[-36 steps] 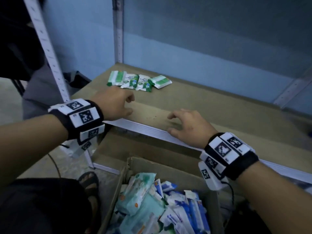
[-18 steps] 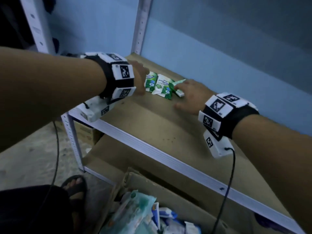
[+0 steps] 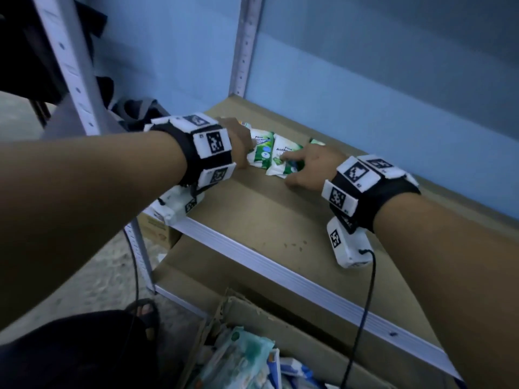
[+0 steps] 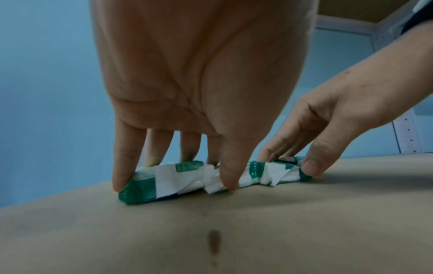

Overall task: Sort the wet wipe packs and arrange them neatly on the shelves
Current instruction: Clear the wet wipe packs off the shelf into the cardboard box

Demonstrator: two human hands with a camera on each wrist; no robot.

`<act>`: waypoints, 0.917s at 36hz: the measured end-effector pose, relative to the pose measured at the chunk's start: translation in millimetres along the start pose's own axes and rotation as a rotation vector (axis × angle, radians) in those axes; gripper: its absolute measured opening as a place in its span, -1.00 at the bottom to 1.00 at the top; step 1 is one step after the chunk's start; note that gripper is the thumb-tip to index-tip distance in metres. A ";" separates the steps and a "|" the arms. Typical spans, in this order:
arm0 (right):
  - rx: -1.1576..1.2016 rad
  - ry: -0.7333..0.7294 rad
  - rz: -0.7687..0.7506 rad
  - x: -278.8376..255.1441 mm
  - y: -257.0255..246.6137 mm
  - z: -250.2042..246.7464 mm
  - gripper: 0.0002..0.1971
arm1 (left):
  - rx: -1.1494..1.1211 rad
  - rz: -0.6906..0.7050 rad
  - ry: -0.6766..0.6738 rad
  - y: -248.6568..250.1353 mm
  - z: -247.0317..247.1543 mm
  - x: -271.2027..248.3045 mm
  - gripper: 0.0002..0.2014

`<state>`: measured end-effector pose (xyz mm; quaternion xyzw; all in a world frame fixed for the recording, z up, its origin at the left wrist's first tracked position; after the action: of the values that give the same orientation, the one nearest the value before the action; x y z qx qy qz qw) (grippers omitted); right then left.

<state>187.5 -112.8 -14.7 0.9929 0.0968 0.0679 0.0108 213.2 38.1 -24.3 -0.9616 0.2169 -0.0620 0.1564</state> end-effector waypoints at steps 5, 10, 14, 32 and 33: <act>0.085 -0.028 0.046 -31.9 2.9 -8.9 -0.49 | -0.097 -0.008 0.013 10.9 -8.7 -28.3 -0.50; 0.138 -0.036 0.085 -70.7 5.1 -10.7 -0.52 | -0.263 -0.061 0.022 22.8 -6.0 -63.5 -0.45; 0.196 0.028 0.118 -104.6 3.7 -11.2 -0.55 | -0.372 -0.100 0.052 36.3 -0.6 -91.0 -0.42; 0.149 0.245 0.288 -178.9 -14.8 -21.9 -0.57 | -0.736 -0.373 0.314 32.3 -17.9 -144.5 -0.73; 0.072 0.260 0.283 -179.4 -18.8 -25.0 -0.57 | -0.737 -0.396 0.335 32.1 -17.7 -143.9 -0.73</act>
<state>6.0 -128.9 -14.4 0.9793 -0.0407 0.1928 -0.0468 67.8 68.6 -25.5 -0.9527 0.0587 -0.1643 -0.2487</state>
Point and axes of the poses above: each hand's wrist, its own x-axis towards the middle knuckle, its own z-axis out of the palm, y = z × x, the point moved 4 cm from there along x, towards the middle knuckle, and after that the axes turned 15 degrees about y, right-handed, at the moved point
